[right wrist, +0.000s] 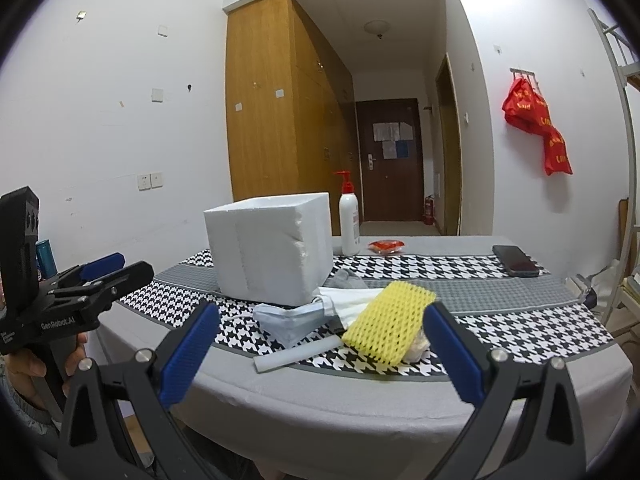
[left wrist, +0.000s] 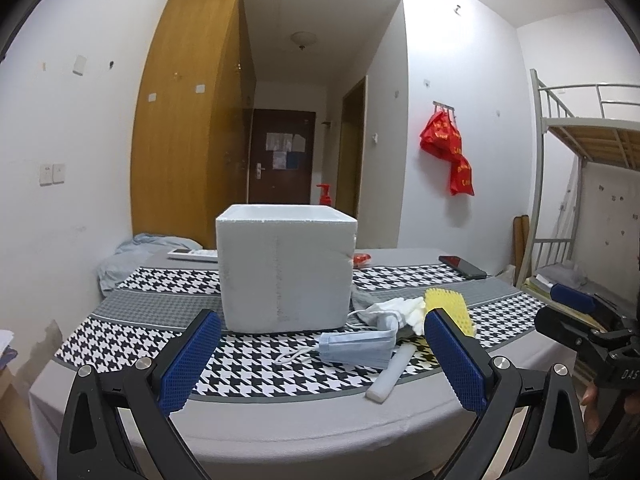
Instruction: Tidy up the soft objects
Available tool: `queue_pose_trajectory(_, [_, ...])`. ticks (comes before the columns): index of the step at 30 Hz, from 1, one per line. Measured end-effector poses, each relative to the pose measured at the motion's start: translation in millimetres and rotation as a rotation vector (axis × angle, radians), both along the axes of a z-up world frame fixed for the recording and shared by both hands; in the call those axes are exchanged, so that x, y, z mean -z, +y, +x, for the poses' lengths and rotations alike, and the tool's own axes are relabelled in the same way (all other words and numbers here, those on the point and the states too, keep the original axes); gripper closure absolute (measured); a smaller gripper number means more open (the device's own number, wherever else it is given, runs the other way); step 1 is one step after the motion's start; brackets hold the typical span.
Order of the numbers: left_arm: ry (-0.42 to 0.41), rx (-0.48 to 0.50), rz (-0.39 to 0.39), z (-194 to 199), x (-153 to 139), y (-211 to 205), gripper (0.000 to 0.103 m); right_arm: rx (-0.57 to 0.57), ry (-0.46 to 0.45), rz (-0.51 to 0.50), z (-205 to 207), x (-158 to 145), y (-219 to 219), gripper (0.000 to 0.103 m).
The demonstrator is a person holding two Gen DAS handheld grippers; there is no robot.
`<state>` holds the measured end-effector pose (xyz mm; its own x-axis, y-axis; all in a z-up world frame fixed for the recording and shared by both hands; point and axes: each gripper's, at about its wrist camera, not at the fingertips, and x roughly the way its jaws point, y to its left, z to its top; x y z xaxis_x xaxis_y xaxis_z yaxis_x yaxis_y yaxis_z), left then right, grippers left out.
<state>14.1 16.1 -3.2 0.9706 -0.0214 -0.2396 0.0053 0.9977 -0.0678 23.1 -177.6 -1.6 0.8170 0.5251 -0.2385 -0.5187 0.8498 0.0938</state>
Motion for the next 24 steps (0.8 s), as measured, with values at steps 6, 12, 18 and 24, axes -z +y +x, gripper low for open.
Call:
queue_pose_trajectory(6, [-0.005,0.001,0.006,-1.0,-0.1,-1.8,0.001,0.001,0.009,-0.002,2.3,0.5,1.1,0.000])
queue_pose_trajectory(12, [-0.002,0.008,0.010,-0.3,0.1,-2.0,0.001,-0.003,0.016,-0.003,4.7,0.1,3.6,0.000])
queue_pose_trajectory(18, [-0.007,0.015,0.015,1.6,-0.5,-0.7,0.001,0.005,0.024,0.002,9.5,0.1,3.2,0.000])
queue_pose_trajectory(24, [0.010,0.040,0.020,10.6,1.8,-1.4,0.001,0.020,0.060,-0.002,19.5,5.2,2.9,0.000])
